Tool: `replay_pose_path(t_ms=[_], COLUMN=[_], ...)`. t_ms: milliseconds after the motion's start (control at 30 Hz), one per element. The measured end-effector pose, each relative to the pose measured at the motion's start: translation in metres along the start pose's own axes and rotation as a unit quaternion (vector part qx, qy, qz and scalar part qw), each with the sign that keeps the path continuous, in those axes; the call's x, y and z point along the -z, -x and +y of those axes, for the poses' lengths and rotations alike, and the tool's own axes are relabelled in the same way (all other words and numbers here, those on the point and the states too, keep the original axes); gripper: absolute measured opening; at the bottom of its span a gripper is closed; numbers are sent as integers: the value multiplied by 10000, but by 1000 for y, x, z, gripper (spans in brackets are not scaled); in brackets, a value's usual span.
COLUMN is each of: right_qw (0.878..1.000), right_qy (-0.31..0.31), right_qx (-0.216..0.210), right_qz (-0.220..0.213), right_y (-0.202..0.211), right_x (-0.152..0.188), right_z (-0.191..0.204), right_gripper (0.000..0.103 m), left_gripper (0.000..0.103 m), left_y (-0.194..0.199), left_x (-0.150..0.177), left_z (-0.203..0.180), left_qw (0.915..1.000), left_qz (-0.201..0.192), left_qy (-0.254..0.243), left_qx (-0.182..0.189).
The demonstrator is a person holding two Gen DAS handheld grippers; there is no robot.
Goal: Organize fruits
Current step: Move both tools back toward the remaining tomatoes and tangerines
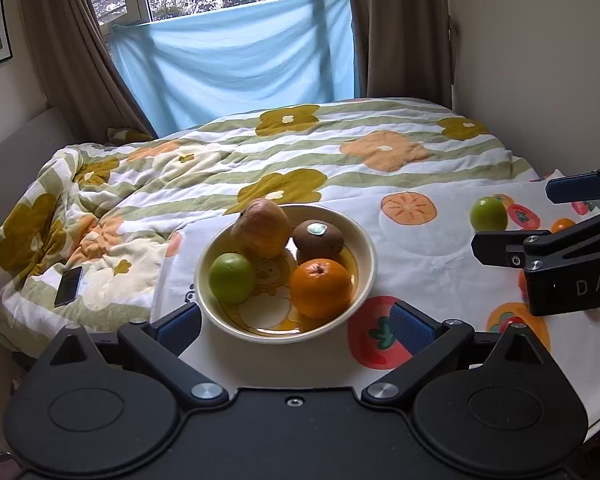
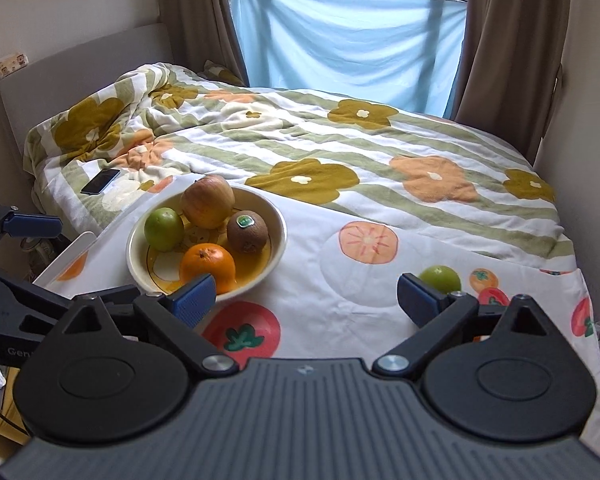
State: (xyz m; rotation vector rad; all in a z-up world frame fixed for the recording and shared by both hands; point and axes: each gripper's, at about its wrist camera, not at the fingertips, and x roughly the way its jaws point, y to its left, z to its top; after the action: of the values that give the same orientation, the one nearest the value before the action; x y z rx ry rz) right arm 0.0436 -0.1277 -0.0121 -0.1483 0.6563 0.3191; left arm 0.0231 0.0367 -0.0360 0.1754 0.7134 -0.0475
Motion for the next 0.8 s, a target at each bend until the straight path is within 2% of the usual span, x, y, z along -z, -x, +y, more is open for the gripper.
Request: replay_pose_path(t_ms=[267,533,800], right_qw=[9999,9991,9962], right_qy=[13,-231,-643], right_qx=[101,278,429], right_qz=[76,223,406], right_y=[37,38,15], right_x=[40,81,122], right_z=[-63,-116,-154], right_gripper=[103,103,103], left_gripper=[102,98,82], left_y=[13,-3,-42], left_x=[9,23,40], left_z=[-69,-130,-167], left_qw=[9993,9978,9961], left_qz=[-99,-22,208], left_qy=[-21,-164,-438], left_qx=[369,649,739])
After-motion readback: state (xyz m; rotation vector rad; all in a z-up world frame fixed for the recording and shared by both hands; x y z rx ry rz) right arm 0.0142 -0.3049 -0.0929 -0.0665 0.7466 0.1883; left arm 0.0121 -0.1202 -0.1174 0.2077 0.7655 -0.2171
